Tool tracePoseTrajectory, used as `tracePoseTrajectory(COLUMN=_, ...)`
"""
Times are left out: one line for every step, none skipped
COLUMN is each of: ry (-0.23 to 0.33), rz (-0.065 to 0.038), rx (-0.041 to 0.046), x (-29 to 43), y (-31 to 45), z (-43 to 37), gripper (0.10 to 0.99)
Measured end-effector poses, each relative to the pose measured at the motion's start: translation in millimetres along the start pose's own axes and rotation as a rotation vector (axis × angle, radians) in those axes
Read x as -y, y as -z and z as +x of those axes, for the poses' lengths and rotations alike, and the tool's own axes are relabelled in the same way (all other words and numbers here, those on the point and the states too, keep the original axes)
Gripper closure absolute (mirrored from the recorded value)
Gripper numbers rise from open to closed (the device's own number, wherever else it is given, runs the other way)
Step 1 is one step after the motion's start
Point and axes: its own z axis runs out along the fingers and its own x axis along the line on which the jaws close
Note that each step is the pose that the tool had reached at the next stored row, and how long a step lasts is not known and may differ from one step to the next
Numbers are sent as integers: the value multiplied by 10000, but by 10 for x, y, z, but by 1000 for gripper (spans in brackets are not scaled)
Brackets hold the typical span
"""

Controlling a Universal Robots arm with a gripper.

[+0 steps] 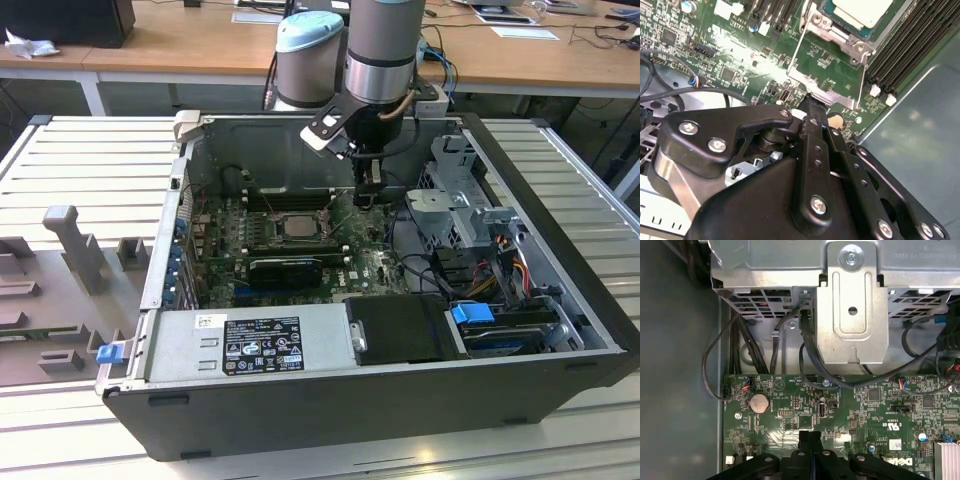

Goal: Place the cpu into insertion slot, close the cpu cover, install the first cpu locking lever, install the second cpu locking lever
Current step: 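Close the cpu cover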

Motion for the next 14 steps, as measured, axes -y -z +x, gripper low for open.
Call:
tracePoseTrajectory(ry=0, rz=0, rx=1, x=11, y=1, z=0, gripper=980)
tracePoseTrajectory(ry=0, rz=0, rx=0, x=24, y=1, z=0, gripper=980)
tracePoseTrajectory(ry=-1, rz=0, rx=0, x=33, y=2, z=-1, gripper=980)
tracePoseTrajectory(ry=-1, rz=0, rx=0, x=44, y=2, z=-1, gripper=980)
tracePoseTrajectory(ry=0, rz=0, rx=0, x=50, y=3, z=-1, gripper=980)
tracePoseTrajectory(ry=0, rz=0, rx=0, x=66, y=3, z=-1, gripper=980)
tracePoseTrajectory(ry=0, rz=0, rx=0, x=82, y=4, z=-1, gripper=980)
tracePoseTrajectory(ry=0, rz=0, rx=0, x=99, y=5, z=-1, gripper=980)
tracePoseTrajectory(ry=0, rz=0, rx=0, x=113, y=6, z=-1, gripper=980)
tracePoseTrajectory(ry=0, rz=0, rx=0, x=122, y=6, z=-1, gripper=980)
tracePoseTrajectory(ry=0, rz=0, rx=-1, x=128, y=6, z=-1, gripper=980)
tracePoseTrajectory(ry=0, rz=0, rx=0, x=137, y=7, z=-2, gripper=980)
tracePoseTrajectory(ry=0, rz=0, rx=0, x=145, y=8, z=-2, gripper=980)
tracePoseTrajectory(ry=-1, rz=0, rx=0, x=156, y=8, z=-2, gripper=980)
